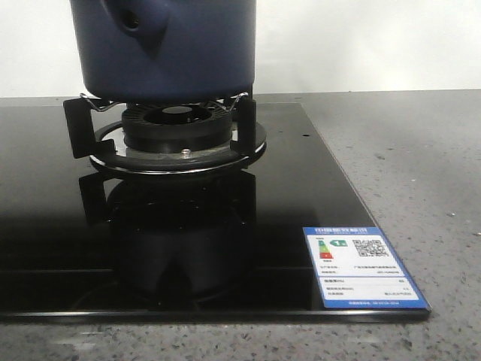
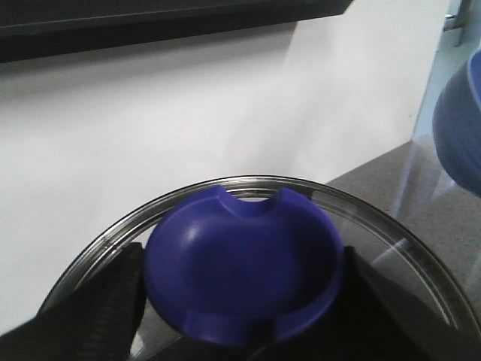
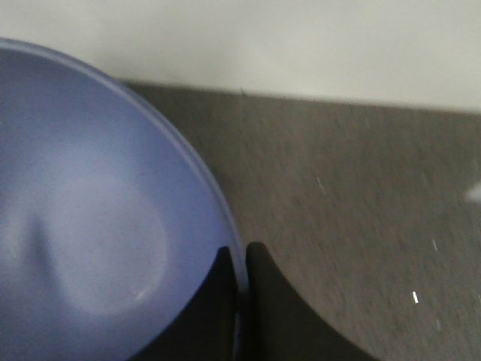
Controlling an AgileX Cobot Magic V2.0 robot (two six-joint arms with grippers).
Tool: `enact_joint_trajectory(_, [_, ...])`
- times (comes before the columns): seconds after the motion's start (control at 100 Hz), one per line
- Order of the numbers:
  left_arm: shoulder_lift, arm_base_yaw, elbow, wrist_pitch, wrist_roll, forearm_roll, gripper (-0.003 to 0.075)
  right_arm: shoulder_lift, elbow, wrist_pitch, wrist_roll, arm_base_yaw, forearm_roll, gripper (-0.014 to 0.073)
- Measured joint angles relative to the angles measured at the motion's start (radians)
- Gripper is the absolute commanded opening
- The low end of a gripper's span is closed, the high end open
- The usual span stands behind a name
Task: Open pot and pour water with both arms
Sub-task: 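Lower the light blue bowl back onto the counter with the right gripper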
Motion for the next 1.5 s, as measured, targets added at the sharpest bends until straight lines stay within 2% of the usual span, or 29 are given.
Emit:
enact_joint_trajectory(0.1, [0.019, -0.053, -0.002, 0.000, 0.009, -0.002, 0.0383, 0.037, 0.019, 0.129, 0.001, -0.082, -0.002, -0.0062])
enact_joint_trajectory(0.23, [0.064, -0.119, -0.002, 0.000, 0.025, -0.002, 0.0383, 0.082, 0.088, 0.164, 0.002, -0.127, -0.010, -0.0062])
enact_joint_trajectory(0.38, [0.104, -0.167, -0.002, -0.004, 0.043, -0.004, 0.0383, 0.107, 0.170, 0.146, 0.002, -0.132, -0.021, -0.0062])
enact_joint_trajectory(0.53, [0.116, -0.170, -0.006, -0.008, 0.048, -0.010, 0.0383, 0.118, 0.229, 0.096, 0.002, -0.132, -0.027, -0.0062])
enact_joint_trajectory(0.93, [0.120, -0.170, -0.044, -0.016, 0.055, -0.015, 0.0383, 0.178, 0.265, 0.065, 0.005, -0.132, -0.057, -0.0053])
enact_joint_trajectory(1.01, [0.120, -0.170, -0.046, -0.016, 0.057, -0.009, 0.0383, 0.178, 0.265, 0.065, 0.005, -0.132, -0.057, 0.0042])
enact_joint_trajectory(1.14, [0.120, -0.170, -0.046, -0.016, 0.057, 0.005, 0.0383, 0.178, 0.265, 0.065, 0.007, -0.132, -0.057, 0.0353])
enact_joint_trajectory(1.21, [0.120, -0.170, -0.046, -0.016, 0.057, 0.011, 0.0383, 0.178, 0.265, 0.065, 0.007, -0.132, -0.055, 0.0460])
enact_joint_trajectory(1.25, [0.120, -0.170, -0.046, -0.016, 0.057, 0.016, 0.0383, 0.178, 0.262, 0.065, 0.007, -0.132, -0.053, 0.0482])
enact_joint_trajectory(1.5, [0.132, -0.170, -0.048, 0.009, 0.064, 0.046, 0.0383, 0.091, 0.176, 0.082, 0.007, -0.132, -0.016, 0.0481])
